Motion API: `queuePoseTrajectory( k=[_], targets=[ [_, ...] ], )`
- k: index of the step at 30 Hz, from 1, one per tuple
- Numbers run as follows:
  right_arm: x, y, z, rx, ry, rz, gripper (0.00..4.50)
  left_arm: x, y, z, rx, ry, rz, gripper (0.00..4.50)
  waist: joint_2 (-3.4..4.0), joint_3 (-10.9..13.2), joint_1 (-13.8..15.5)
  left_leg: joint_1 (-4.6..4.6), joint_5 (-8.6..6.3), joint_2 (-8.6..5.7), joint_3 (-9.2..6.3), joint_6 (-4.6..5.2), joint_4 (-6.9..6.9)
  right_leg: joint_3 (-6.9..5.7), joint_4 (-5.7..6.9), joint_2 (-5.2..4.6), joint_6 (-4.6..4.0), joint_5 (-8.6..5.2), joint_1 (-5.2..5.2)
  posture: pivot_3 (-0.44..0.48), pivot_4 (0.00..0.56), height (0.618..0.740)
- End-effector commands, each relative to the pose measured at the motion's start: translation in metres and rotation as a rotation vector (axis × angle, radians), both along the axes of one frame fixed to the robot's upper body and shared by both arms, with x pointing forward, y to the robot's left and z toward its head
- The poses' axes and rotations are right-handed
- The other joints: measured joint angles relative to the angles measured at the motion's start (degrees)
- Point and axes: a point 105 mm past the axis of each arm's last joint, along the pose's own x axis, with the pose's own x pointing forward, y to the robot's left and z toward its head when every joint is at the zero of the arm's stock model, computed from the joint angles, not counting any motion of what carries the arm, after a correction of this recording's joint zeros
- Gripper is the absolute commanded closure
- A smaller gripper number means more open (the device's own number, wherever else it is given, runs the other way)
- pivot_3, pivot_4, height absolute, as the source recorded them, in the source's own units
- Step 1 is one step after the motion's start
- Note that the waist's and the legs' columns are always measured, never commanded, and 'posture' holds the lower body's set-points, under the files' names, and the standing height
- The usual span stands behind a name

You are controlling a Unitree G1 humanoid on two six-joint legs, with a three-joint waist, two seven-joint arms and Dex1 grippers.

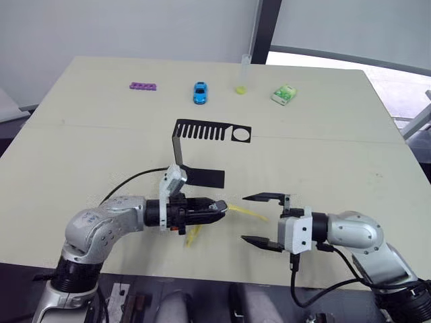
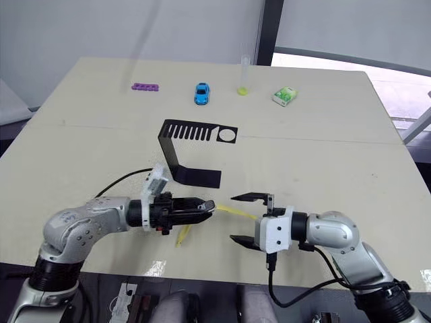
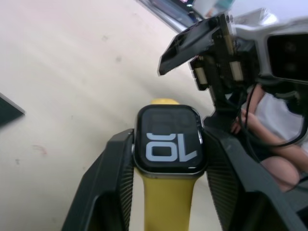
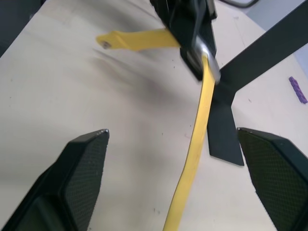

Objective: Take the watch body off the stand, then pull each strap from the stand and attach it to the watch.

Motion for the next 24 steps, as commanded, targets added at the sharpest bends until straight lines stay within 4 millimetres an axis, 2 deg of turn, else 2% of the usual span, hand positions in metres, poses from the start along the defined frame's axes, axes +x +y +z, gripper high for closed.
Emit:
queuePoseTrajectory(
  k=[1, 5, 9, 14, 18, 20, 24],
  targets=[
    [-0.003, -0.015, 0.012, 0.035, -0.036, -0.013, 0.03, -0.009, 0.003, 0.012, 0.048, -0.443, -0.137, 2.87, 0.0, 0.0, 0.17, 0.0, 0.0, -0.02, 0.01, 0.0, 0.0, 0.0, -0.02, -0.02, 0.0, 0.0, 0.0, 0.0, 0.15, 0.74],
    [-0.01, -0.034, 0.015, 0.087, -0.049, -0.046, 0.03, -0.016, 0.01, 0.008, 0.142, -0.808, -0.275, 2.87, 0.0, 0.0, 0.3, 0.01, -0.01, -0.03, 0.02, 0.02, 0.0, -0.01, -0.08, -0.01, 0.0, 0.0, 0.06, 0.0, 0.15, 0.74],
    [-0.022, -0.049, 0.014, 0.123, -0.069, -0.077, 0.03, -0.013, 0.016, 0.008, 0.165, -0.938, -0.29, 2.87, 0.0, 0.0, 0.24, 0.0, -0.03, -0.02, 0.03, 0.05, -0.02, 0.01, -0.12, -0.01, 0.03, 0.01, 0.06, 0.0, 0.15, 0.74],
    [-0.031, -0.05, 0.015, 0.173, -0.07, -0.093, 0.03, -0.014, 0.02, 0.003, 0.195, -1.028, -0.323, 2.87, 0.0, 0.0, -0.16, 0.06, -0.03, 0.04, 0.08, 0.05, -0.03, 0.07, -0.05, 0.06, 0.04, 0.02, 0.06, 0.0, 0.15, 0.74],
    [-0.031, -0.05, 0.019, 0.206, -0.064, -0.107, 0.03, -0.012, 0.021, 0.004, 0.185, -1.024, -0.299, 2.87, 0.0, 0.0, 0.05, 0.07, -0.02, 0.05, 0.08, 0.05, -0.02, 0.07, -0.02, 0.06, 0.04, 0.02, 0.06, 0.0, 0.15, 0.74],
    [-0.031, -0.051, 0.02, 0.233, -0.021, -0.118, 0.03, -0.012, 0.022, 0.003, 0.181, -0.97, -0.282, 2.87, 0.0, 0.0, 0.14, 0.06, -0.03, 0.04, 0.08, 0.05, -0.02, 0.06, -0.02, 0.04, 0.04, 0.02, 0.06, 0.0, 0.15, 0.74],
    [-0.031, -0.048, 0.027, 0.32, 0.122, -0.126, 0.03, -0.007, 0.014, 0.022, 0.053, -0.617, -0.173, 2.87, 0.0, 0.0, 0.14, 0.04, -0.03, 0.07, 0.05, 0.06, -0.02, 0.07, 0.01, 0.03, 0.04, 0.02, 0.06, 0.0, 0.15, 0.74]
  ],
)
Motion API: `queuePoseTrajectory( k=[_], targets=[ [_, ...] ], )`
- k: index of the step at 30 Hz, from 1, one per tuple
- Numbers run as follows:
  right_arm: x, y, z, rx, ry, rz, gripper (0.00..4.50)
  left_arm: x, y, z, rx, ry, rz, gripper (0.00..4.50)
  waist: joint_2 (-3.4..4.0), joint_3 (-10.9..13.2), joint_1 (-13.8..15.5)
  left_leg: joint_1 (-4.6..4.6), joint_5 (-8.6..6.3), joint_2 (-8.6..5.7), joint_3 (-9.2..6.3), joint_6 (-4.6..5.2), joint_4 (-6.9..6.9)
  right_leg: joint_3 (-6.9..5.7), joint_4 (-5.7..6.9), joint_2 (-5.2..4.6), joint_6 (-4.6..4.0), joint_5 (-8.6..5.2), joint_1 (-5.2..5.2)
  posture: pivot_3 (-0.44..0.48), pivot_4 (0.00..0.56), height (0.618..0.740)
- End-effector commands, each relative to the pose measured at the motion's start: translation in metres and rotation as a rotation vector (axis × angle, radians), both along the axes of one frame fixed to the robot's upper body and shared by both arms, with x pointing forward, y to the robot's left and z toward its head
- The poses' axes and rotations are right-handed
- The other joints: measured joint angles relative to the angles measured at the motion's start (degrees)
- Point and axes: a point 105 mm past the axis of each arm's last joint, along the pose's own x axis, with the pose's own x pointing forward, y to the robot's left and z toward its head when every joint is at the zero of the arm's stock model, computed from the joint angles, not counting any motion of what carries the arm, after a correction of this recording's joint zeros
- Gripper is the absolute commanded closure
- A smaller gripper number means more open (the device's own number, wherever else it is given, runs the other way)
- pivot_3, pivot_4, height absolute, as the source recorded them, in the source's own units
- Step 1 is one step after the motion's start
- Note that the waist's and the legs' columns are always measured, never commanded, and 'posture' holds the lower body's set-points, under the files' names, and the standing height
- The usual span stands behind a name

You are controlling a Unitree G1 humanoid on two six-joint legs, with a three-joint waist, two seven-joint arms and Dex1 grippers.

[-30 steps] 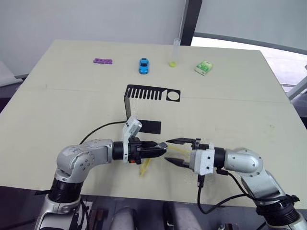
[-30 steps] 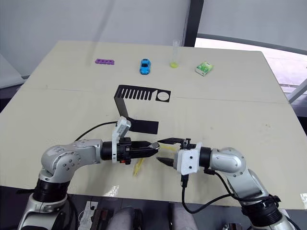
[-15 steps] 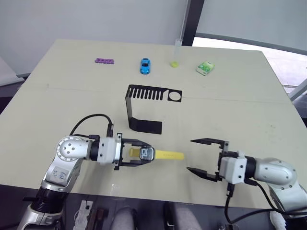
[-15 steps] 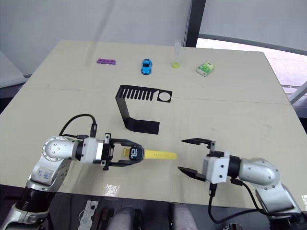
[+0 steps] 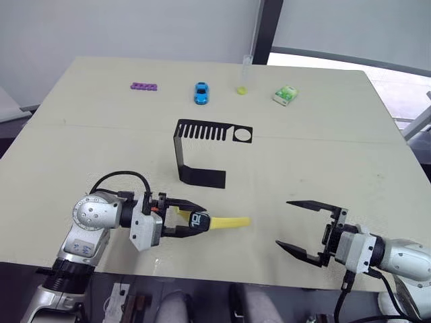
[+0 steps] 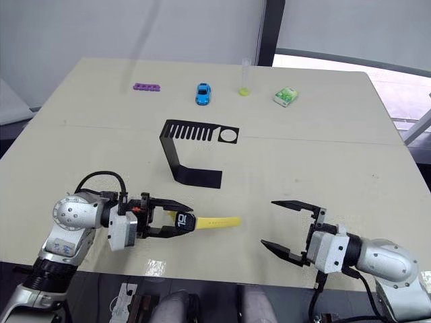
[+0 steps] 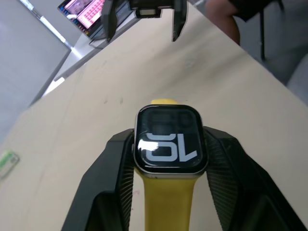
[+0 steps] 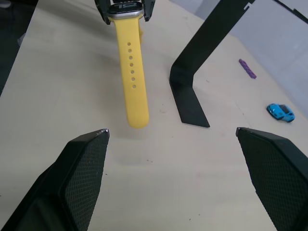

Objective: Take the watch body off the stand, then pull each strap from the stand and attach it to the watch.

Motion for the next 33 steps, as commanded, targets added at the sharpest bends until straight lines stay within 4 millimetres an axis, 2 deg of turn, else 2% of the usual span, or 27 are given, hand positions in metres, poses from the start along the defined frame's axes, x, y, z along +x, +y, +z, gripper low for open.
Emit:
queuePoseTrajectory(
  k=[1, 3, 5, 7, 12, 17, 20, 24, 26, 30, 33],
  targets=[
    [-0.004, 0.006, 0.018, 0.075, 0.072, 0.039, 0.03, 0.004, -0.012, 0.021, -0.081, 0.257, 0.064, 2.87, 0.0, 0.0, 0.02, -0.01, 0.0, 0.01, -0.02, 0.0, 0.02, -0.01, 0.02, -0.01, 0.0, 0.0, 0.0, 0.0, 0.15, 0.74],
    [-0.009, 0.01, 0.019, 0.051, 0.099, 0.092, 0.03, 0.009, -0.018, 0.013, -0.035, 0.348, 0.112, 2.87, 0.0, 0.0, 0.05, 0.01, 0.0, -0.01, -0.04, 0.0, 0.02, -0.01, 0.05, -0.03, 0.0, 0.0, 0.02, 0.0, 0.15, 0.74],
    [-0.011, 0.012, 0.018, 0.033, 0.121, 0.118, 0.03, 0.014, -0.025, -0.004, 0.041, 0.386, 0.137, 2.87, 0.0, -0.01, 0.06, 0.03, 0.0, -0.03, -0.05, 0.0, 0.01, -0.02, 0.03, -0.01, 0.0, 0.0, 0.04, 0.0, 0.15, 0.74],
    [-0.01, 0.012, 0.018, 0.026, 0.139, 0.125, 0.03, 0.019, -0.032, -0.018, 0.095, 0.36, 0.154, 2.87, 0.0, -0.01, 0.05, 0.02, 0.0, -0.04, -0.04, 0.0, 0.0, -0.01, -0.02, 0.03, 0.0, 0.0, 0.05, 0.0, 0.15, 0.74],
    [-0.01, 0.01, 0.017, 0.004, 0.165, 0.136, 0.03, 0.035, -0.054, -0.04, 0.077, 0.384, 0.206, 2.87, -0.01, 0.0, 0.21, -0.01, 0.0, -0.05, -0.03, -0.01, 0.08, -0.01, -0.02, 0.06, 0.0, 0.0, 0.02, 0.0, 0.15, 0.74],
    [-0.011, 0.007, 0.013, -0.03, 0.181, 0.149, 0.03, 0.026, -0.056, -0.051, 0.138, 0.316, 0.144, 2.87, 0.0, -0.01, -0.01, 0.0, 0.0, -0.01, -0.02, -0.02, 0.05, 0.0, -0.01, 0.09, 0.0, 0.0, 0.0, 0.0, 0.15, 0.74],
    [-0.008, 0.003, 0.009, -0.042, 0.191, 0.137, 0.03, 0.029, -0.049, -0.048, 0.127, 0.275, 0.158, 2.87, -0.01, -0.01, 0.09, 0.01, 0.01, -0.01, -0.01, -0.02, 0.06, 0.0, 0.0, 0.07, 0.0, 0.0, 0.01, 0.0, 0.15, 0.74],
    [-0.005, 0.0, 0.007, -0.041, 0.205, 0.128, 0.0, 0.027, -0.043, -0.035, 0.051, 0.238, 0.146, 0.87, -0.01, -0.01, 0.11, 0.0, 0.0, -0.02, -0.03, -0.01, 0.06, -0.01, 0.0, 0.04, 0.0, 0.0, 0.01, 0.0, 0.15, 0.74],
    [0.0, -0.004, 0.008, -0.033, 0.21, 0.112, 0.0, 0.018, -0.031, -0.025, 0.003, 0.225, 0.13, 0.06, 0.0, -0.01, -0.19, 0.01, 0.0, -0.01, -0.02, -0.01, 0.05, 0.0, 0.01, 0.04, 0.0, 0.0, 0.01, 0.0, 0.15, 0.74],
    [0.011, -0.022, 0.015, -0.037, 0.224, 0.054, 0.0, 0.005, 0.015, -0.015, -0.054, 0.254, 0.259, 0.06, 0.0, 0.0, -0.46, 0.04, 0.01, 0.07, -0.01, -0.04, 0.03, 0.0, 0.07, 0.05, -0.02, -0.01, -0.01, 0.0, 0.15, 0.74],
    [0.019, -0.041, 0.021, -0.066, 0.21, -0.006, 0.0, -0.002, 0.064, -0.012, -0.046, 0.245, 0.471, 0.06, 0.0, 0.0, -0.28, 0.05, 0.01, 0.06, -0.02, -0.03, 0.0, -0.01, 0.04, 0.02, -0.04, -0.02, 0.01, 0.0, 0.15, 0.74]
  ],
)
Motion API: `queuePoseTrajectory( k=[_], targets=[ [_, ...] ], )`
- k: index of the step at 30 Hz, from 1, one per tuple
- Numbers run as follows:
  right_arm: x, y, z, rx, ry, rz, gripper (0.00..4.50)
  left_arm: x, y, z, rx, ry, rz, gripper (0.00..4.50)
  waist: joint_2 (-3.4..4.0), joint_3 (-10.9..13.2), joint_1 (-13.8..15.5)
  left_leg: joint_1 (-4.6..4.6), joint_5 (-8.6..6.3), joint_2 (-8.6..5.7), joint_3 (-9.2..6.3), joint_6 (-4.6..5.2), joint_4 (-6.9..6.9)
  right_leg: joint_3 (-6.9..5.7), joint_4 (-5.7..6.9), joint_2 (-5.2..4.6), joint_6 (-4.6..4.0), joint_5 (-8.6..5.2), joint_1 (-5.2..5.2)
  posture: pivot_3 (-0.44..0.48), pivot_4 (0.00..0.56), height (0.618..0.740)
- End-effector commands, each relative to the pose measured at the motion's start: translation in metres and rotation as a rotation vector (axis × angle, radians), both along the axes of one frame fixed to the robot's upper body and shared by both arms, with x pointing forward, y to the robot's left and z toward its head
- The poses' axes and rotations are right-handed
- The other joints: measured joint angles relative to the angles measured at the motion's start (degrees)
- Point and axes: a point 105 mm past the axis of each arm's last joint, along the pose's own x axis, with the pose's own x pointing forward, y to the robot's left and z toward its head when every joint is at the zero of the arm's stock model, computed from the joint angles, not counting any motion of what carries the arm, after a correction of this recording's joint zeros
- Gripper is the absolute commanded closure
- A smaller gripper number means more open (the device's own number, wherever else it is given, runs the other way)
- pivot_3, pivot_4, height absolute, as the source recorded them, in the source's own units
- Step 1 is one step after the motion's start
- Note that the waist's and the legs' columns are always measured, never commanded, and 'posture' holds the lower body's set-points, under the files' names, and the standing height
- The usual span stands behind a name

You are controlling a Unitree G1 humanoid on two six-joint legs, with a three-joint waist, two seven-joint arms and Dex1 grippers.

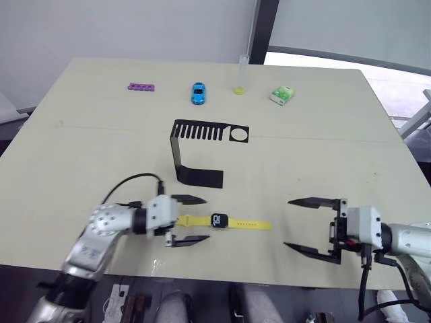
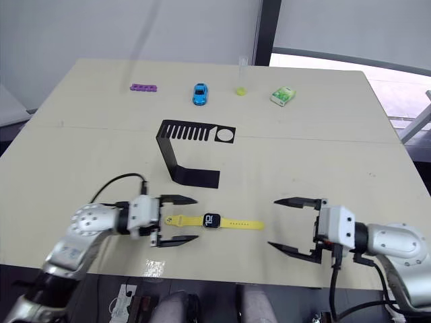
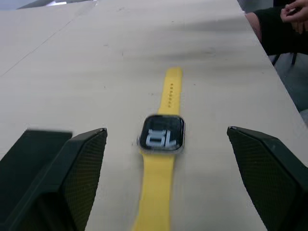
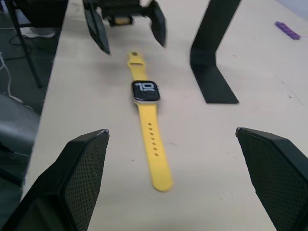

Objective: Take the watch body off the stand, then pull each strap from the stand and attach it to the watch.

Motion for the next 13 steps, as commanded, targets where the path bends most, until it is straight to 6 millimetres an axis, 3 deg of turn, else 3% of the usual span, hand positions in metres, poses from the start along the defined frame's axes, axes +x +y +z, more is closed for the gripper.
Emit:
queuePoseTrajectory(
  k=[1, 4, 6, 10, 13],
  targets=[
    [0.007, -0.022, 0.014, -0.03, -0.047, -0.056, 0.0, -0.006, 0.049, 0.02, 0.032, -0.09, 0.219, 0.06, 0.0, 0.0, 0.08, 0.0, -0.01, -0.01, 0.0, 0.02, 0.0, 0.0, -0.02, -0.02, 0.0, 0.0, 0.0, 0.0, 0.15, 0.74],
    [0.017, -0.041, 0.014, -0.051, -0.054, -0.123, 0.0, -0.01, 0.103, 0.026, 0.081, -0.115, 0.466, 0.06, -0.01, 0.0, 0.24, -0.01, -0.04, -0.04, -0.01, 0.07, -0.02, -0.03, -0.1, -0.06, 0.0, 0.0, 0.02, 0.0, 0.15, 0.74],
    [0.025, -0.052, 0.009, -0.057, -0.055, -0.169, 0.0, -0.014, 0.127, 0.027, 0.087, -0.144, 0.568, 0.06, -0.02, -0.01, 0.37, -0.01, -0.05, -0.05, -0.01, 0.09, -0.02, -0.05, -0.13, -0.07, 0.0, 0.0, 0.06, 0.0, 0.15, 0.74],
    [0.039, -0.062, 0.005, -0.048, -0.09, -0.219, 0.0, -0.017, 0.148, 0.026, 0.134, -0.206, 0.674, 0.06, -0.02, -0.01, 0.32, -0.01, -0.08, -0.09, 0.01, 0.14, -0.04, -0.08, -0.18, -0.09, 0.0, 0.0, 0.07, 0.0, 0.15, 0.74],
    [0.048, -0.063, 0.006, -0.024, -0.123, -0.242, 0.0, -0.014, 0.153, 0.031, 0.13, -0.251, 0.711, 0.06, -0.02, -0.01, 0.27, -0.01, -0.08, -0.08, 0.05, 0.13, -0.04, -0.07, -0.18, -0.08, 0.0, 0.0, 0.05, 0.0, 0.15, 0.74]
  ],
)
